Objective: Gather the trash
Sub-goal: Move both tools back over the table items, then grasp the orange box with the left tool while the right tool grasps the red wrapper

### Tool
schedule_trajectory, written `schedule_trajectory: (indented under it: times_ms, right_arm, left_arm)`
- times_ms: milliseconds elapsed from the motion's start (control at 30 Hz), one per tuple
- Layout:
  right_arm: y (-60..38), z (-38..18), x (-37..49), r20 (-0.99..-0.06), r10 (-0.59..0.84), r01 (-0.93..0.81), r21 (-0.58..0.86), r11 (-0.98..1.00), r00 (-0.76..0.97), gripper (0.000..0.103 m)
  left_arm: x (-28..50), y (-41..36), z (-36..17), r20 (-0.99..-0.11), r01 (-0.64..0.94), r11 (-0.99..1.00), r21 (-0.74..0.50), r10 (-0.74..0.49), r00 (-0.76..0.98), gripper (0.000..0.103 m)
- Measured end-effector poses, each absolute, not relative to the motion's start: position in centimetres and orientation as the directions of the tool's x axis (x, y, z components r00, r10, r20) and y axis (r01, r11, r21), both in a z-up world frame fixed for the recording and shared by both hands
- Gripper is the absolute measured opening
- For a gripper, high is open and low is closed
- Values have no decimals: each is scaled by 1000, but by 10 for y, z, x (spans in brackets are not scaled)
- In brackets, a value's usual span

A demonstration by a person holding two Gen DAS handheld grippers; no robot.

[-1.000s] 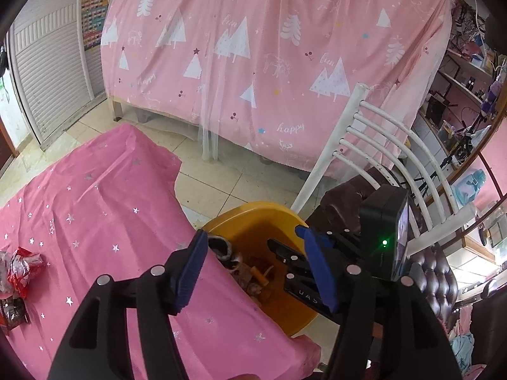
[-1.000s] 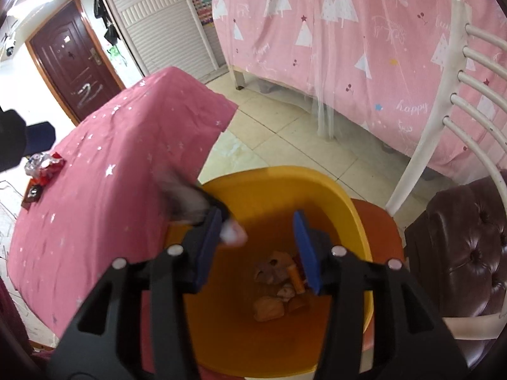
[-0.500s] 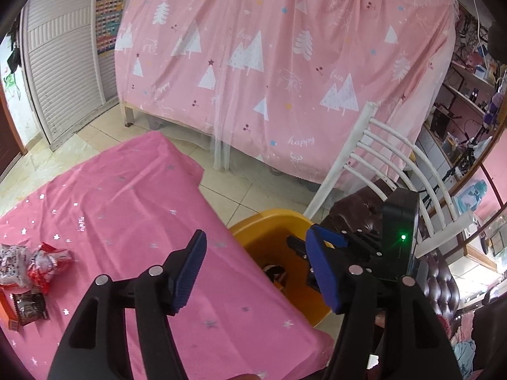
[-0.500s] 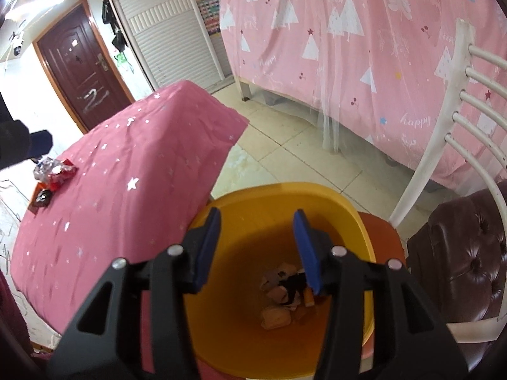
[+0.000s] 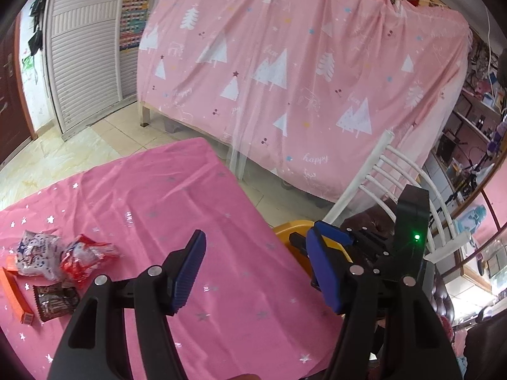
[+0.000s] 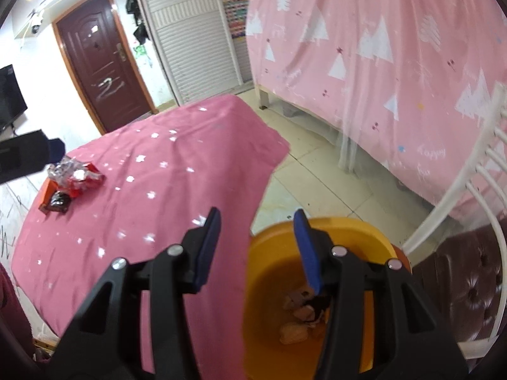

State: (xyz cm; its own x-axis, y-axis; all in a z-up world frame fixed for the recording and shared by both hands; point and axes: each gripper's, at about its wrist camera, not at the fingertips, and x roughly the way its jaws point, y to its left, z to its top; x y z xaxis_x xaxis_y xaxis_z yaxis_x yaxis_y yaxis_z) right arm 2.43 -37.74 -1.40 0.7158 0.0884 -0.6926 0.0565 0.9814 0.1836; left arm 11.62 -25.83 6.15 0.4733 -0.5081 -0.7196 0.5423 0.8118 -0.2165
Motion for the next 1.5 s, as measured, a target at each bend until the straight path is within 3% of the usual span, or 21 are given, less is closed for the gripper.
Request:
schedule_trajectory:
  times_ms: [67, 167, 300, 1167, 1300, 1500]
  right_arm:
    - [-367, -10, 29, -691, 97, 37, 177, 984, 717, 46]
    - [-352, -5, 34, -685, 116, 6, 173, 985, 719, 57]
    - [-327, 2, 41, -683, 137, -41, 155, 987, 717, 58]
    - [-200, 14, 88, -695, 309, -300, 140, 944, 649, 58]
    - [-189, 12, 93, -696, 321, -316, 140, 938, 643, 71]
    - [-173, 10, 103, -703, 326, -343, 123, 931, 632, 71]
  left_arm:
    - [118, -248, 62, -716, 530, 820, -219, -503, 483, 64]
    - [121, -230, 64, -707, 515, 831, -211, -494, 507, 71]
    - [120, -209, 63, -698, 498, 851, -165, -457, 550, 76]
    - [148, -46, 48, -696, 204, 969, -136, -240, 677, 77]
    - [155, -18, 43, -707, 130, 980, -150, -198, 679, 77]
    - [165, 8, 25, -739, 53, 988, -147, -145, 658, 77]
